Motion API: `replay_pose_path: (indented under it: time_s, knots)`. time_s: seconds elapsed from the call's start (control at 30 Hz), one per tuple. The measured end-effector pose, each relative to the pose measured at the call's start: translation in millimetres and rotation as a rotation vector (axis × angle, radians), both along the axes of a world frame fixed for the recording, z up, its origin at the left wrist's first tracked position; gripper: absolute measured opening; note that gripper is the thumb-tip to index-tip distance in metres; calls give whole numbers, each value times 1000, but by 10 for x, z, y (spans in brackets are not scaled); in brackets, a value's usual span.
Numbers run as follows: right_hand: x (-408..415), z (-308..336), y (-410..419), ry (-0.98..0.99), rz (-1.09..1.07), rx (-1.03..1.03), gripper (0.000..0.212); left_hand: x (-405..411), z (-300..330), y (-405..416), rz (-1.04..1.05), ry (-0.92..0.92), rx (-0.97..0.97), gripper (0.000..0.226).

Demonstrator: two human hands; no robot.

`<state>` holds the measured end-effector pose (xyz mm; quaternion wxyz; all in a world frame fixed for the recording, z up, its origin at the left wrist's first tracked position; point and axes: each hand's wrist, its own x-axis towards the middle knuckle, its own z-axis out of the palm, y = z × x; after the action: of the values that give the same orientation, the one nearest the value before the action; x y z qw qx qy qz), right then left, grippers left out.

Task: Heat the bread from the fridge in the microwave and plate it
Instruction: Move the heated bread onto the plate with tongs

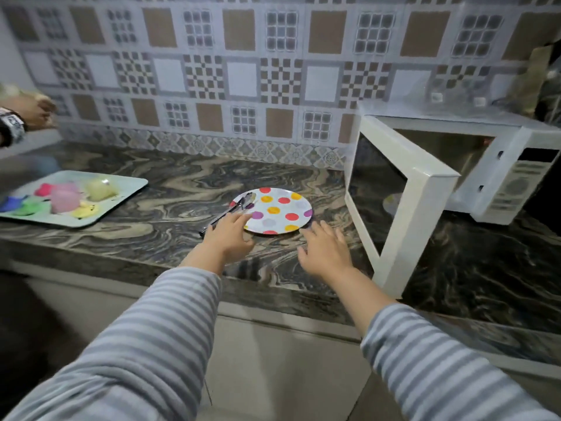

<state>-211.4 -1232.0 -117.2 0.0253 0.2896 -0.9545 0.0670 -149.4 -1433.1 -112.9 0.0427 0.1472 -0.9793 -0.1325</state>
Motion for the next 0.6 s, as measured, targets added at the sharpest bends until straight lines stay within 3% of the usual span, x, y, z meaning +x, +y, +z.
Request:
replay_pose_path:
  time_s: [0.2, 0.4, 0.53, 0.6]
  knots:
    - [-690, -317, -508, -143, -75, -137, 52, -382, -358, -724, 121, 5, 48, 68]
    - [-1481, -663, -845, -252, -229, -259, 53, -954, -704, -1245, 127, 8, -51, 66]
    - [-1768, -853, -985, -222, -289, -307, 50, -1017, -953, -1297, 117, 155, -180, 52]
    - [-1813, -913, -1029, -167, -316, -276, 48, -1022, -1009, -1305, 112, 252, -133, 49]
